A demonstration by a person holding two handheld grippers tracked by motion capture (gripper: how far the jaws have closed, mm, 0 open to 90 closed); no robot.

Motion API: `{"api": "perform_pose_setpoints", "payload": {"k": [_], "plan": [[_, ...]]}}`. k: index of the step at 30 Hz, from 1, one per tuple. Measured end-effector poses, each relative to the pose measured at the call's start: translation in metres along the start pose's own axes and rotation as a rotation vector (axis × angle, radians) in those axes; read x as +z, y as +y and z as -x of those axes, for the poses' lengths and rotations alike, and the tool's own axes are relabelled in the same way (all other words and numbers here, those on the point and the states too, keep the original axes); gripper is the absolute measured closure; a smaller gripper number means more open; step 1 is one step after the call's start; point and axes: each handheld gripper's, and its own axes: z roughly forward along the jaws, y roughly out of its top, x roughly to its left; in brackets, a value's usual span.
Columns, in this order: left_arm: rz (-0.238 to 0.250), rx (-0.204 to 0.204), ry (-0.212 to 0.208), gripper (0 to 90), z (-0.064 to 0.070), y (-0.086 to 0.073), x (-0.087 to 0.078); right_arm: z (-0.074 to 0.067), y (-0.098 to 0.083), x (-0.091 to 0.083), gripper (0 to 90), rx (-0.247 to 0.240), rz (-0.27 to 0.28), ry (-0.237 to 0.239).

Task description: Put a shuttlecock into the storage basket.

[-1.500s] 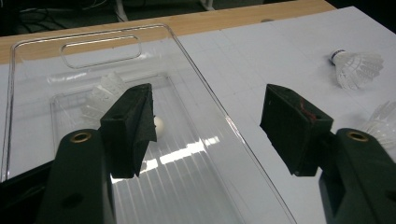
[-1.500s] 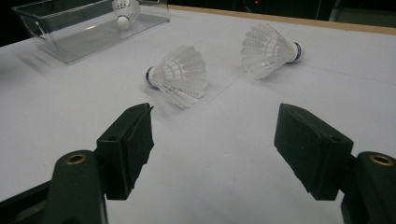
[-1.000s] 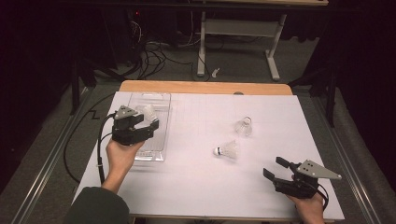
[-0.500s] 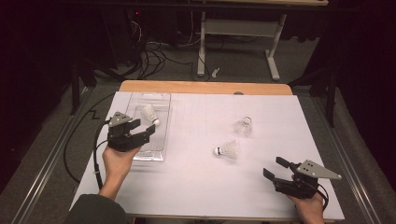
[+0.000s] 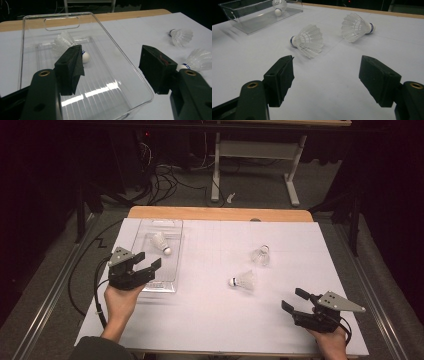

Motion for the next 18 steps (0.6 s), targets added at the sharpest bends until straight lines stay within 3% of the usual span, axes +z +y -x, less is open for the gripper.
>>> {"api": "perform_pose_setpoints", "payload": {"k": [8, 18], "plan": [[0.012, -0.012, -0.003, 35.9, 0.0, -0.012, -0.007, 0.0, 0.0, 0.0, 28.4, 0.005, 0.002, 0.001], [0.038, 0.003, 0.001, 35.1, 0.005, -0.023, -0.015, 0.0, 0.001, 0.0, 28.4, 0.006, 0.003, 0.002]]}}
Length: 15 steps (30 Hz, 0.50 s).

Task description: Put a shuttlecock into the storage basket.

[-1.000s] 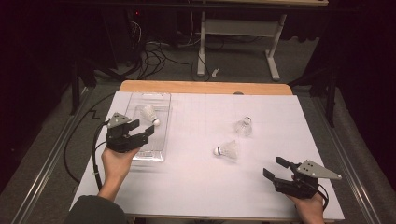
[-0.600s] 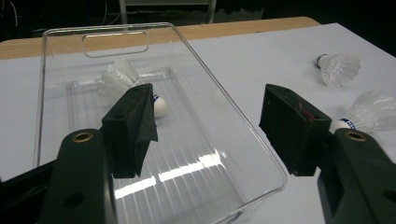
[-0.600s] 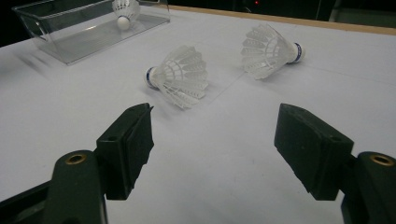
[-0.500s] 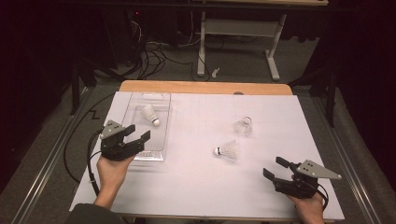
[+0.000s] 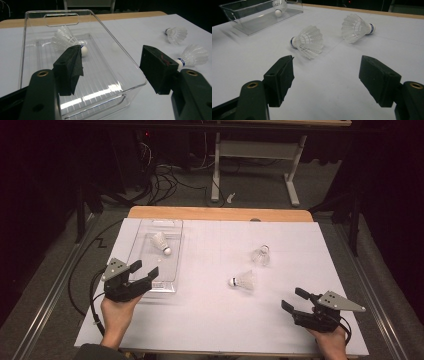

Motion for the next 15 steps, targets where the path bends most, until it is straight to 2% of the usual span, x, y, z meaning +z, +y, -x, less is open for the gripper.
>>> {"api": "perform_pose_setpoints", "payload": {"k": [15], "plan": [[0.017, -0.017, 0.0, 34.2, -0.002, -0.013, -0.007, 0.001, 0.0, 0.0, 28.3, 0.006, 0.0, -0.003]]}}
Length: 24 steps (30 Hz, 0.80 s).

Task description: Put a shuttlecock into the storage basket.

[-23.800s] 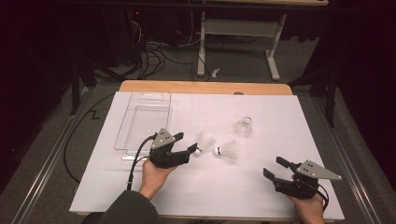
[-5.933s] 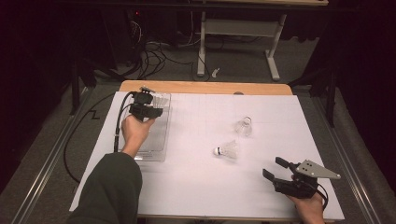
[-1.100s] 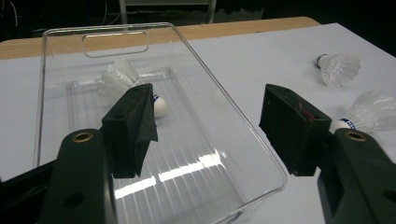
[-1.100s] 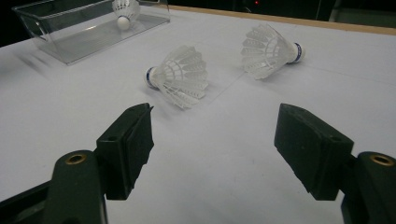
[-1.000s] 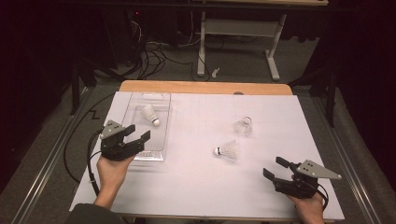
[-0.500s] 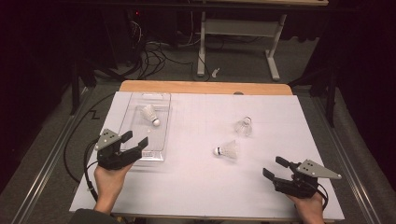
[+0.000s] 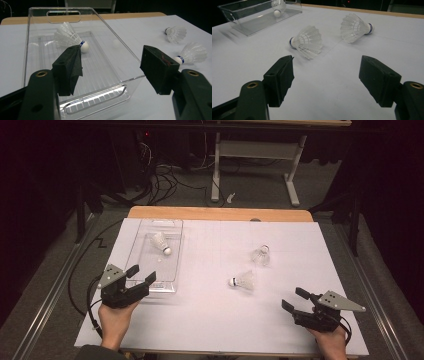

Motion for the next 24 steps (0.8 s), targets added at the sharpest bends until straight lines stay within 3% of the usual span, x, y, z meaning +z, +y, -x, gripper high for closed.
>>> {"api": "perform_pose_setpoints", "payload": {"k": [24], "plan": [[0.013, -0.009, -0.014, 33.0, 0.006, -0.015, -0.005, 0.0, 0.0, -0.001, 28.2, -0.002, 0.001, -0.002]]}}
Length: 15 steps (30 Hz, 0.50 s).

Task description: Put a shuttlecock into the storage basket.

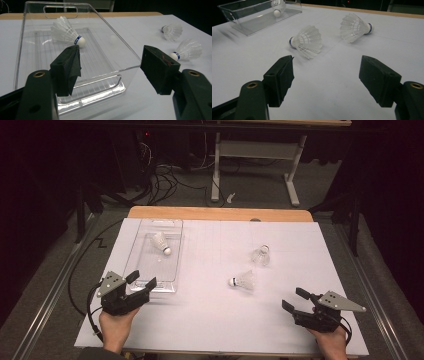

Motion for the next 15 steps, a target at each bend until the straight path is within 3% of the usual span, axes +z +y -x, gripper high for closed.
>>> {"api": "perform_pose_setpoints", "payload": {"k": [15], "plan": [[-0.017, 0.017, -0.036, 32.4, 0.0104, -0.004, 0.0043, -0.0008, 0.0, -0.0005, 28.3, -0.004, 0.0, 0.003]]}}
